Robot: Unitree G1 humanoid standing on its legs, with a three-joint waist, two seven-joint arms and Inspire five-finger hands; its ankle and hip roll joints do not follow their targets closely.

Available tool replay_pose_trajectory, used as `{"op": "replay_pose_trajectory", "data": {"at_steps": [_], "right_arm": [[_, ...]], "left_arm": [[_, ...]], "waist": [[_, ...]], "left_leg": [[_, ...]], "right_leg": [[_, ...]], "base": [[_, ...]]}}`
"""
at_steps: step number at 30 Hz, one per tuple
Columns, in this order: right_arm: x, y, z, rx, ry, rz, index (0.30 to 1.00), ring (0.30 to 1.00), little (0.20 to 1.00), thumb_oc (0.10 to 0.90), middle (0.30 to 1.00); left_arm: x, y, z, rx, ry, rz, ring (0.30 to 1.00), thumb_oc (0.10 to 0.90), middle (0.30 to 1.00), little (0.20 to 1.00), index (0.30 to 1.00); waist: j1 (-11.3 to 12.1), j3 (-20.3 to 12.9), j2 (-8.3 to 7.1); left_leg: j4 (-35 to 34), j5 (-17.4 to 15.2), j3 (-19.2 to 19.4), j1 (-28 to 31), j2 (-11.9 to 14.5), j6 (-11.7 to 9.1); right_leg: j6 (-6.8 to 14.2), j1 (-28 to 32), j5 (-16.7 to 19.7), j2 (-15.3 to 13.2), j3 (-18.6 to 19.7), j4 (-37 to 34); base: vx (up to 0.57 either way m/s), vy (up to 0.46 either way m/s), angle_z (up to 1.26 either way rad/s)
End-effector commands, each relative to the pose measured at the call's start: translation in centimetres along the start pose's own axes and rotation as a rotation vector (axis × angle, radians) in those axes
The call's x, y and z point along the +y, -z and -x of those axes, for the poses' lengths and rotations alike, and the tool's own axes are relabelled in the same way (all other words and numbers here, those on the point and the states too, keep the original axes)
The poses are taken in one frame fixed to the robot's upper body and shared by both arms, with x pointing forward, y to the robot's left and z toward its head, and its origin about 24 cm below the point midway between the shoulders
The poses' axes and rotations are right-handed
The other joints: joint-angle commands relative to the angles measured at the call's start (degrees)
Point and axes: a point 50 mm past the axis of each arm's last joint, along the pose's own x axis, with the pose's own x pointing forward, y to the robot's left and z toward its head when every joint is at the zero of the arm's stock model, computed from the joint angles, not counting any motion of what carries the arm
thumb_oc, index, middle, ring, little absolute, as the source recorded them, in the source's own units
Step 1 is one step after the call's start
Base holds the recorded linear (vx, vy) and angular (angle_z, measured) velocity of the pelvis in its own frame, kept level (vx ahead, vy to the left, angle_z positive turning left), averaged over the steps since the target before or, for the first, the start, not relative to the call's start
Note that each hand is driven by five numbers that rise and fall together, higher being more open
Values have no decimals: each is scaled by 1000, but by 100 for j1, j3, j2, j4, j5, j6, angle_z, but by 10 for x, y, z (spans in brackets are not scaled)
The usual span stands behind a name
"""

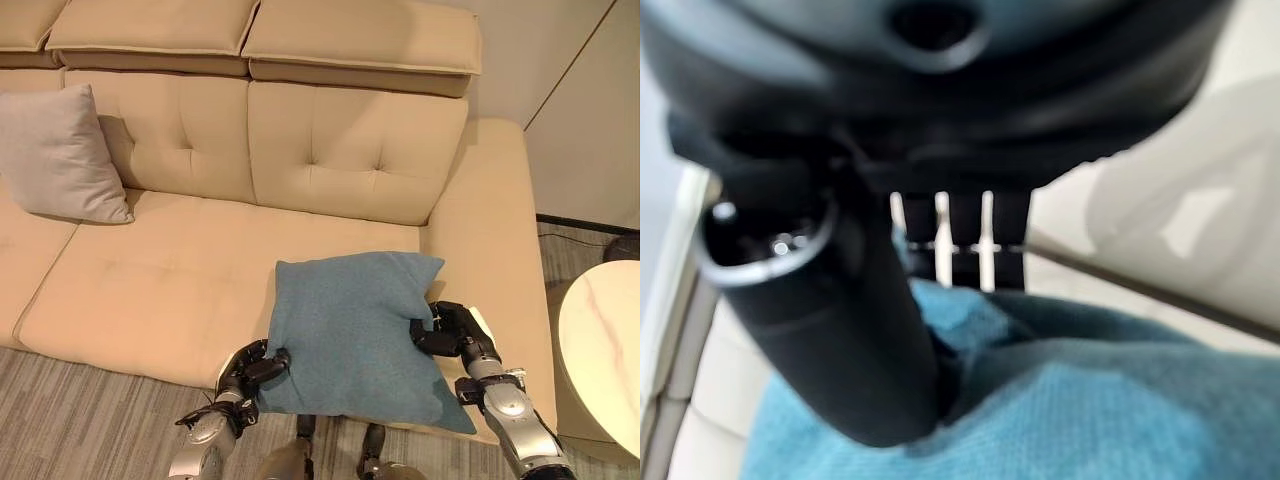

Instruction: Pick up all the scattered cushions and arrange them neatly on the sofa.

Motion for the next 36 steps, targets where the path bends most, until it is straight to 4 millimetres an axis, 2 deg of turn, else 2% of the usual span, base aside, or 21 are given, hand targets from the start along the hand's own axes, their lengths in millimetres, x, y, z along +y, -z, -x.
{"op": "replay_pose_trajectory", "data": {"at_steps": [1,3,6,7,9,10,11,13,16,17,20,24,27,31,32,34,36], "right_arm": [[20,-59,-7,-291,-80,-8,300,300,300,400,300],[25,-62,-9,-301,-89,-15,300,300,300,400,300],[30,-65,-10,-313,-104,-21,300,300,300,400,300],[36,-69,-12,-324,-123,-21,300,300,300,400,300],[40,-71,-12,-331,-135,-26,300,300,300,400,300],[40,-70,-12,-330,-135,-29,300,300,300,400,300],[40,-68,-11,-324,-137,-24,300,300,300,400,300],[39,-65,-12,-311,-136,-15,300,300,300,400,300],[35,-59,-10,-286,-126,-11,300,300,300,400,300],[31,-52,-7,-264,-108,-4,300,300,300,400,300],[28,-51,-7,-259,-100,2,300,300,300,400,300],[13,-42,0,-233,-59,8,300,300,300,400,300],[12,-41,0,-229,-55,5,300,300,300,400,300],[5,-45,-3,-240,-10,-12,300,300,300,400,300],[4,-48,-3,-256,4,-8,300,300,300,400,300],[4,-50,-3,-264,11,-7,300,300,300,400,300],[6,-62,-9,-308,30,-23,300,300,300,400,300]], "left_arm": [[-30,-52,-4,-265,192,-21,300,400,300,300,300],[-25,-56,-3,-276,181,-48,300,400,300,300,300],[-21,-59,-2,-285,170,-62,300,400,300,300,300],[-18,-62,-1,-297,159,-65,300,400,300,300,300],[-15,-64,-1,-305,149,-64,300,400,300,300,300],[-16,-63,-1,-304,153,-61,300,400,300,300,300],[-18,-62,-1,-303,155,-58,300,400,300,300,300],[-18,-60,-2,-296,157,-61,300,400,300,300,300],[-22,-59,-2,-292,169,-66,300,400,300,300,300],[-27,-57,-3,-289,186,-59,300,400,300,300,300],[-28,-56,-3,-287,186,-58,300,400,300,300,300],[-34,-52,-2,-276,213,-59,300,400,300,300,300],[-35,-54,-2,-286,211,-47,300,400,300,300,300],[-39,-72,-3,-356,203,-52,300,400,300,300,300],[-43,-81,-2,-401,203,-38,300,400,300,300,300],[-46,-84,-2,-417,209,-43,300,400,300,300,300],[-48,-109,-1,-505,219,-119,300,400,300,300,300]], "waist": [[-22,-883,-551],[26,-870,-596],[68,-806,-609],[80,-740,-591],[92,-685,-577],[65,-671,-580],[25,-653,-590],[-6,-707,-628],[-56,-716,-646],[-120,-750,-684],[-113,-780,-688],[-180,-829,-714],[-146,-789,-724],[-107,-772,-772],[-128,-814,-715],[-140,-851,-684],[-147,-907,-690]], "left_leg": [[340,-530,235,-224,149,-254],[318,-641,362,-101,92,-106],[303,-686,466,-8,76,-16],[272,-714,544,77,86,75],[230,-747,635,185,99,118],[216,-756,640,238,80,128],[178,-776,617,355,48,124],[139,-798,600,425,-30,146],[148,-902,507,545,-109,132],[194,-970,408,586,-163,99],[218,-1015,397,609,-174,76],[791,-1257,398,554,-86,-90],[1046,-1224,301,348,3,-163],[1047,-1013,221,-181,107,-217],[837,-936,268,-131,212,-207],[634,-879,292,-25,234,-195],[312,-817,405,190,155,-126]], "right_leg": [[464,-94,-515,-373,625,536],[570,-202,-493,-492,838,827],[647,-374,-463,-554,982,1169],[713,-631,-363,-594,1065,1633],[741,-830,-297,-596,1005,1930],[711,-918,-311,-491,1034,1959],[655,-946,-430,-289,1131,1884],[595,-961,-406,-58,1215,1556],[545,-920,-363,90,1194,1144],[480,-807,-318,211,1520,960],[476,-710,-268,194,1480,845],[385,-258,-315,162,1286,567],[341,-182,-416,144,1337,615],[353,-200,-497,73,1354,669],[352,-219,-560,89,1343,709],[356,-215,-572,88,1343,729],[430,-254,-527,-39,1389,745]], "base": [[180,221,-17],[100,216,-31],[57,193,-63],[30,160,-75],[57,152,-56],[97,72,-51],[112,49,-52],[123,20,-19],[146,-35,5],[132,-59,13],[108,-67,59],[137,-82,45],[50,12,21],[37,65,-3],[102,138,1],[110,139,-25],[123,188,-26]]}}
